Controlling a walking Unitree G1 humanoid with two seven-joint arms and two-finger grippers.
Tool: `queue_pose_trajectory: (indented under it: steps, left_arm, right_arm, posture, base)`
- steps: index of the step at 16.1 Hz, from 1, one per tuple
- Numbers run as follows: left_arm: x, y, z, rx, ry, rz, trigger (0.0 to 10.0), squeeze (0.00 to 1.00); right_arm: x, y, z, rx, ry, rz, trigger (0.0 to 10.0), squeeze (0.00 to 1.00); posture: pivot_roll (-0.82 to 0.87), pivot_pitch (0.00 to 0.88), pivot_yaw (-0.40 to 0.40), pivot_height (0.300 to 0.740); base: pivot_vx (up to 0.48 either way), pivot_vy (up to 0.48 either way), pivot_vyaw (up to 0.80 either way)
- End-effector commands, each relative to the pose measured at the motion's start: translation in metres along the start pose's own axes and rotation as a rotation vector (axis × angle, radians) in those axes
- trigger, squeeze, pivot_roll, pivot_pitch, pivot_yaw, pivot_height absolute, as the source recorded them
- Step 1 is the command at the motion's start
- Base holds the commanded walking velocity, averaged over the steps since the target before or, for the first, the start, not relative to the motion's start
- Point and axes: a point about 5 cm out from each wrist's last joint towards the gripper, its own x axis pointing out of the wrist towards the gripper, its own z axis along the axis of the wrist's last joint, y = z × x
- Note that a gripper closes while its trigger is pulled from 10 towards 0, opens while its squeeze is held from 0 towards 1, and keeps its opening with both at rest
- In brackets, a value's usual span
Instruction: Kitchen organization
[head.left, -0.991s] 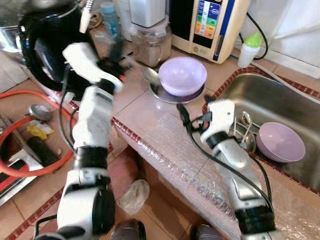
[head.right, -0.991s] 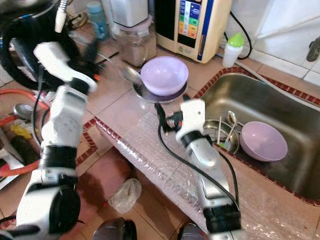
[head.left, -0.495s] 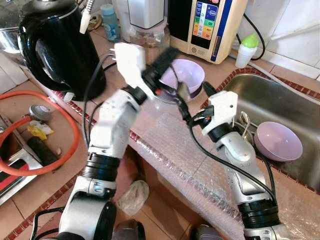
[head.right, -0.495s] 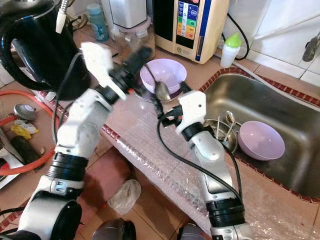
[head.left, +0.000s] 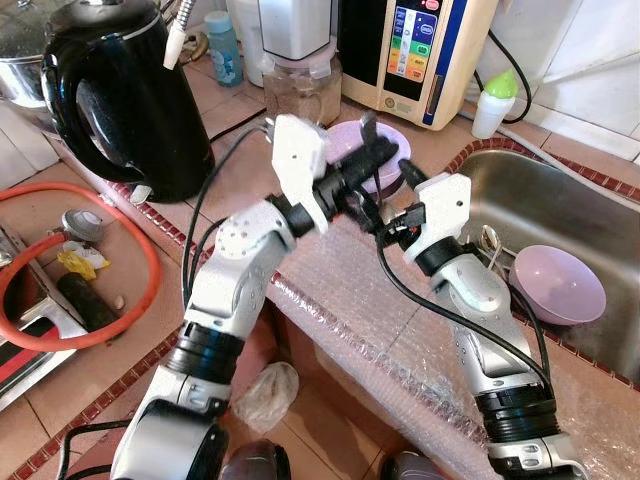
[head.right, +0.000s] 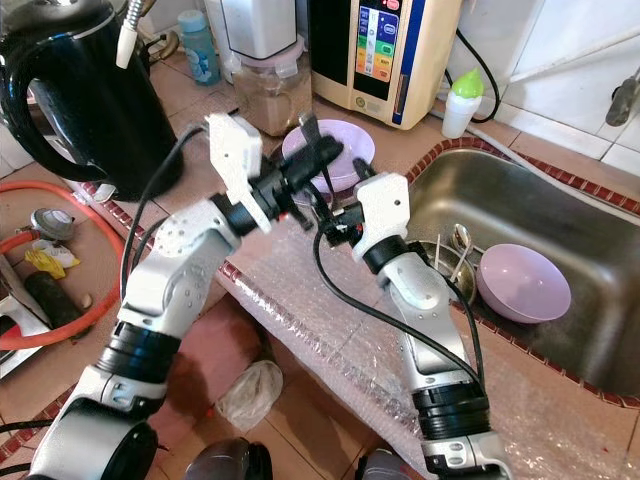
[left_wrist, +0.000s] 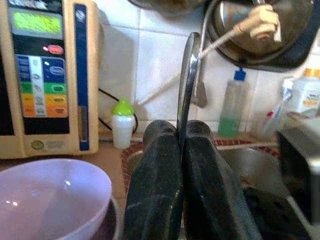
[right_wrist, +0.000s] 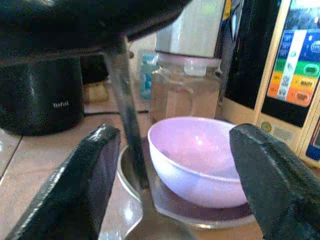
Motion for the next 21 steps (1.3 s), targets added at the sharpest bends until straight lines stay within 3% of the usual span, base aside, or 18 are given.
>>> queue_pose_trajectory:
  steps: [1,4,9,21]
  left_arm:
    - [0.000,-0.007,0.003,0.029,0.002,-0.050,0.0,0.00]
    - [-0.001,-0.012,0.000,0.035,0.016,-0.075,0.0,0.00]
    - [-0.004,-0.009,-0.004,0.105,0.050,-0.081,0.0,0.00]
    - [-0.012,0.009,-0.010,0.278,0.116,-0.052,0.0,0.00]
  right_arm:
    - [0.003,-0.004,-0.003,-0.009,0.039,-0.001,0.0,0.00]
    - [0.004,-0.014,-0.007,-0.012,0.065,-0.055,0.0,0.00]
    - [0.006,-0.045,-0.002,-0.010,0.062,-0.159,0.0,0.00]
    - [-0.001,-0.043,0.000,-0.016,0.059,-0.056,0.0,0.00]
  posture:
    - [-0.04,0.000,0.064,0.740]
    - [-0.03,0.000,0.062,0.740]
    - [-0.03,0.000,0.058,0.740]
    - [-0.04,0.000,0.059,0.740]
  base:
    - [0.000,0.000,0.00]
    - [0.000,0.000,0.00]
    - [0.000,0.000,0.00]
    - [0.000,0.000,0.00]
